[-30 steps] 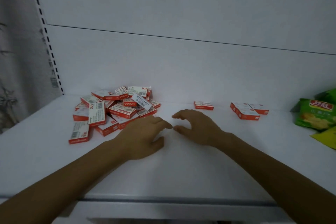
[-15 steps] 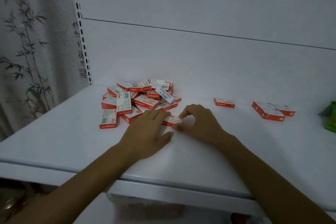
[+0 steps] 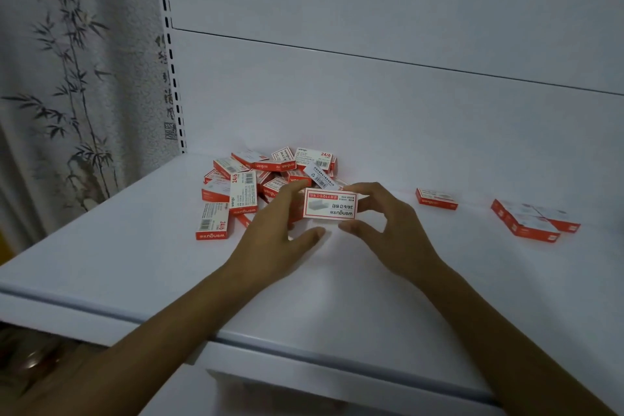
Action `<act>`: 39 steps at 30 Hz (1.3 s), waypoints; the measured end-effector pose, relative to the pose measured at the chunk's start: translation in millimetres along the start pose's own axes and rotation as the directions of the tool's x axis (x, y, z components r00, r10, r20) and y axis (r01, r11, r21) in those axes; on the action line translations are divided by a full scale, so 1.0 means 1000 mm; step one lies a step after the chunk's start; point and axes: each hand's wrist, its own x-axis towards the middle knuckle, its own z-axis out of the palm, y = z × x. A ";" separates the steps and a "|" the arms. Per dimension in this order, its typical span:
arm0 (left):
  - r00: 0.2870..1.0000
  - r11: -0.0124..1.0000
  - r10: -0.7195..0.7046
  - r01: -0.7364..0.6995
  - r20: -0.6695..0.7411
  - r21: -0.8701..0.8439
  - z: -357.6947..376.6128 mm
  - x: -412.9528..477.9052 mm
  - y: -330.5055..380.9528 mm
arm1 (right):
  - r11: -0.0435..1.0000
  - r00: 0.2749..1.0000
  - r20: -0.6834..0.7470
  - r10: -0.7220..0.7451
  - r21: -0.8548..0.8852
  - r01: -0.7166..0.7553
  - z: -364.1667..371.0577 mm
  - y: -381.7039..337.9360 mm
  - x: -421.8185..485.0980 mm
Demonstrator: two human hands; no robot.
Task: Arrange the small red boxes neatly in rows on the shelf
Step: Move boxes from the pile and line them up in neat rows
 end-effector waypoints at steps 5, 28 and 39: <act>0.999 0.998 0.046 -0.047 -0.027 -0.031 0.001 0.001 0.002 | 0.999 0.997 -0.063 -0.033 0.017 0.034 -0.001 -0.010 0.001; 0.994 0.894 -0.043 0.082 0.097 -0.441 -0.001 0.006 0.009 | 0.986 0.975 -0.149 -0.167 -0.012 0.167 0.009 -0.015 -0.001; 0.995 0.989 0.091 -0.086 0.040 -0.122 0.004 0.004 -0.003 | 0.972 0.980 0.041 -0.193 -0.125 0.197 0.002 -0.013 -0.001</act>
